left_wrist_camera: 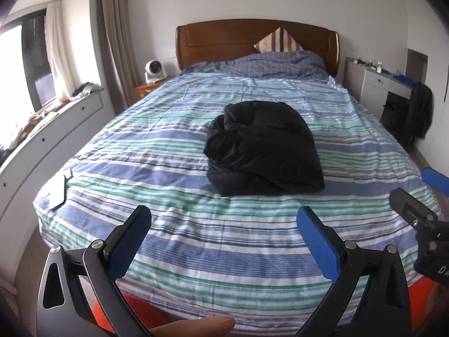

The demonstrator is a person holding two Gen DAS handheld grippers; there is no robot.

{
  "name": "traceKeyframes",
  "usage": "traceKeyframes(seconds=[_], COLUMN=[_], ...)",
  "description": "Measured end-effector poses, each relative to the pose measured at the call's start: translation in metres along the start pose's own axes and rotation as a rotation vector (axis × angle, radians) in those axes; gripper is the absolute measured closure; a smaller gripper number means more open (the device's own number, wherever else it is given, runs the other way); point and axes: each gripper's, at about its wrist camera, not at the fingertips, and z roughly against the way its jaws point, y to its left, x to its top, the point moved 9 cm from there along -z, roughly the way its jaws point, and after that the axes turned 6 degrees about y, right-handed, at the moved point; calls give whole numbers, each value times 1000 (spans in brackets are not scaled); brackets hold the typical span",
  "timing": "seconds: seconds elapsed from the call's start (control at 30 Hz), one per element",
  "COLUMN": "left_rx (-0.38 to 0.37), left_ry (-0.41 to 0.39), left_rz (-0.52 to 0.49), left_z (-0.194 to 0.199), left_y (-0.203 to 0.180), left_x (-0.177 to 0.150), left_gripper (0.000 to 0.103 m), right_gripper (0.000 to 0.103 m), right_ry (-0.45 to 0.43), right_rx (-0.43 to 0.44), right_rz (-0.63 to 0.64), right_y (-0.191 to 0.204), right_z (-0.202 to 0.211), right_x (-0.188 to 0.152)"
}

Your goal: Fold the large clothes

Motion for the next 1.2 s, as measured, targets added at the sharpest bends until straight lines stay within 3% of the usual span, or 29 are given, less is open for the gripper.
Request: traceKeyframes(seconds=[1.2], left_rx=[-11], left_ry=[28], left_rz=[-12], left_z=[-6], left_y=[-14], left_x=[-8], left_gripper=[0], right_gripper=[12], right_ry=[80], right_rx=[-23], right_rz=[-40], right_y=[-8], right_z=[-4], right_x=[-11])
